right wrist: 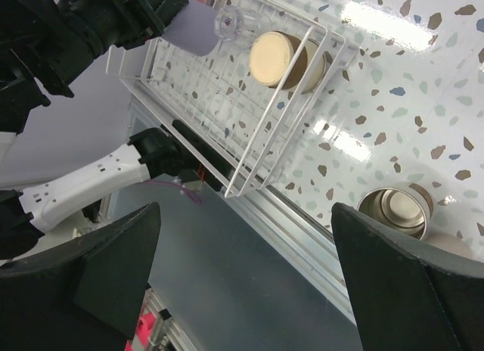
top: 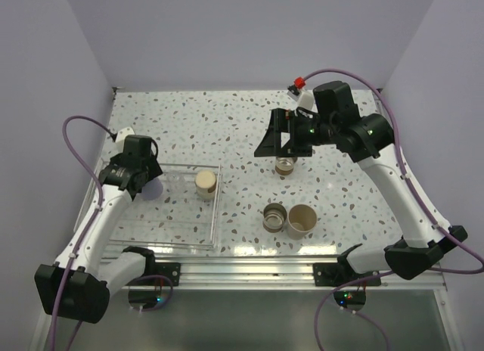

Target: Load the cups into the dish rack

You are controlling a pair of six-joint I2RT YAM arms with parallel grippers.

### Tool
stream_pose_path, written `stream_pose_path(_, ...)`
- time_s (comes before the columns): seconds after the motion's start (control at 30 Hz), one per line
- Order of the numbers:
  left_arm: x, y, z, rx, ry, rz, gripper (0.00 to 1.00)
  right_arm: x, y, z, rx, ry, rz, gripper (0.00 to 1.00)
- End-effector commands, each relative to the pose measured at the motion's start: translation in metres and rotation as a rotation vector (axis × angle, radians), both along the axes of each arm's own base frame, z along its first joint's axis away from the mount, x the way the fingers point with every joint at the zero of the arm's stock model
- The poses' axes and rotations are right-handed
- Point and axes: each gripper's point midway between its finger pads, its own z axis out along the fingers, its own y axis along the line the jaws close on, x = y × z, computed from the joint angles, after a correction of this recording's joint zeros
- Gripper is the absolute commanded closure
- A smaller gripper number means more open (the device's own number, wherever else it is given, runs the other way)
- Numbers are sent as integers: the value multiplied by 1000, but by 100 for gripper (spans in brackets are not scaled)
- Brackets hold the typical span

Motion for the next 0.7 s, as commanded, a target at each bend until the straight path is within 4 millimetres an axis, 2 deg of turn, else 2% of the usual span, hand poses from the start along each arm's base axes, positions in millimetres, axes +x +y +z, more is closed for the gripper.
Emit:
stream_pose_path(0.0, 21, 1, 14, 4, -116, -10, 90, -2, -2, 0, -18, -18, 22, 2)
stream_pose_path(0.13, 25, 6, 13, 30, -135, -3, 81, -2, -3, -8, -32, -9, 19, 2)
stream_pose_path(0.37, 29, 4, 3, 26, -131, -17, 52, -1, -7, -13, -55, -5, 1, 2)
stream_pose_path(0.5, 30, 4, 0, 32, -128, -23, 41, 0, -8, -15, -63, -2, -6, 2)
stream_pose_path(0.6, 31, 3, -4, 28, -123, -33, 22, 1, -8, -17, -65, 1, -13, 2)
stream_pose_path(0.63, 31, 3, -6, 29, -117, -35, 12, 1, -8, -18, -67, 4, -15, 2)
stream_pose_path(0.67, 30, 3, -6, 30, -116, -34, 8, 1, -9, -18, -66, 3, -15, 2)
